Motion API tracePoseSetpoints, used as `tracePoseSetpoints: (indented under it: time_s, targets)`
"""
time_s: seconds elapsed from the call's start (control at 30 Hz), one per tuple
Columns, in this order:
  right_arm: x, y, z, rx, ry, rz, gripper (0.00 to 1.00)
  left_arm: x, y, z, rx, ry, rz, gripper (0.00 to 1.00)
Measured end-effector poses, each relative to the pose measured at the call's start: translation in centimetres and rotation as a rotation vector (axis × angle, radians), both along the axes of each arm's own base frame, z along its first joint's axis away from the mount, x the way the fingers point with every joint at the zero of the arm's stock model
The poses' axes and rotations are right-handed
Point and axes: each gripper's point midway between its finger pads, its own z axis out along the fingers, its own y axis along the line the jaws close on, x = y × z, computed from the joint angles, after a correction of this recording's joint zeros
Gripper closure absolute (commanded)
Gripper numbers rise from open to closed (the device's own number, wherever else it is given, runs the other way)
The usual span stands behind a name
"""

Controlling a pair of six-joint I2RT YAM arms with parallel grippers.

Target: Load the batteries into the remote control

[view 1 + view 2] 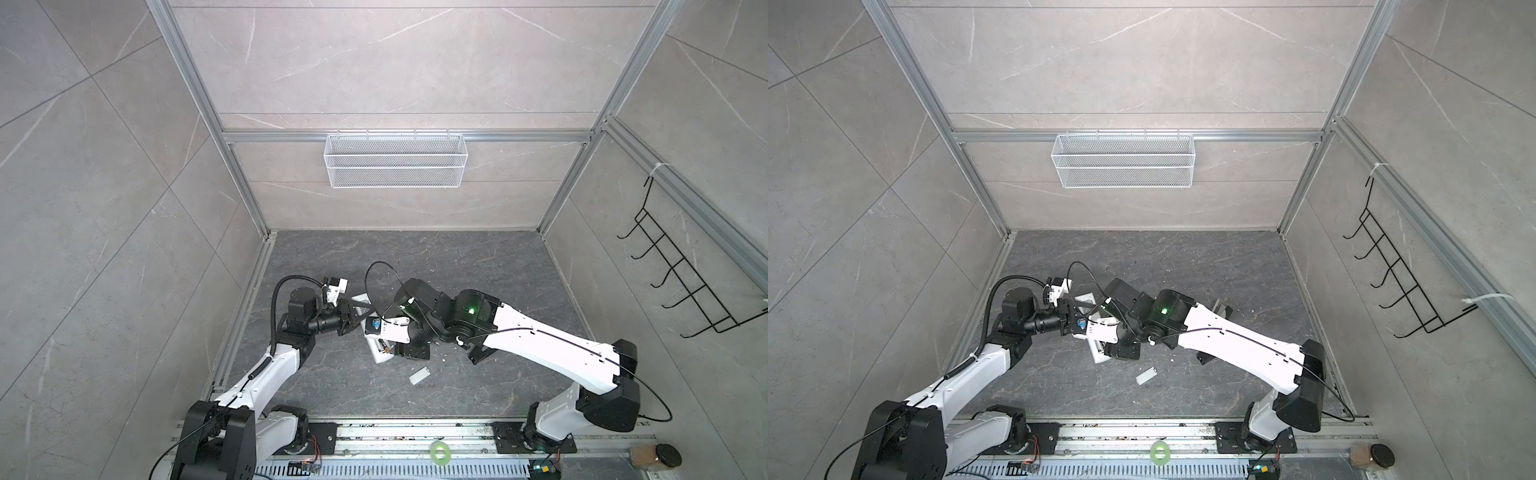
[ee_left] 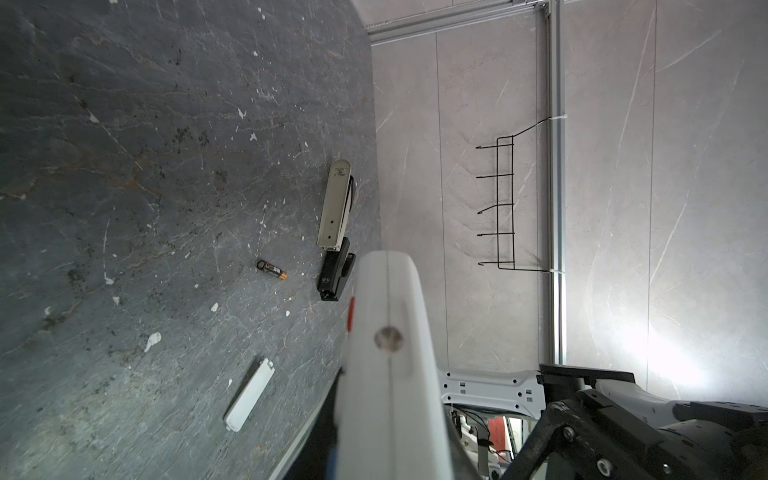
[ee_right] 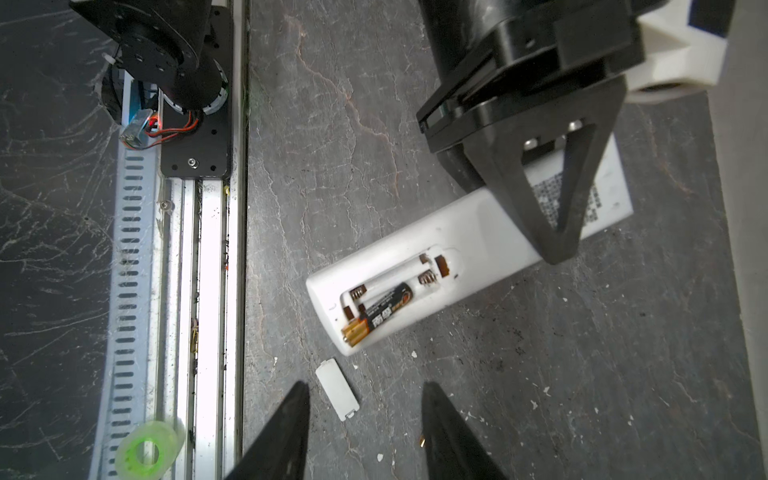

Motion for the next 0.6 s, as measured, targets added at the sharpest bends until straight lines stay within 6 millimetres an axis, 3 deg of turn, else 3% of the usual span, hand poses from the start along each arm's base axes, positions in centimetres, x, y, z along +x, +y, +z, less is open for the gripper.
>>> tracePoseSetpoints:
  time_s: [0.6]
  targets:
    - [-0.9, 0.9, -0.7, 0.003, -0.01, 0.14, 0.64, -1.1, -0.4, 0.9, 0.005, 0.001, -0.085, 1.0]
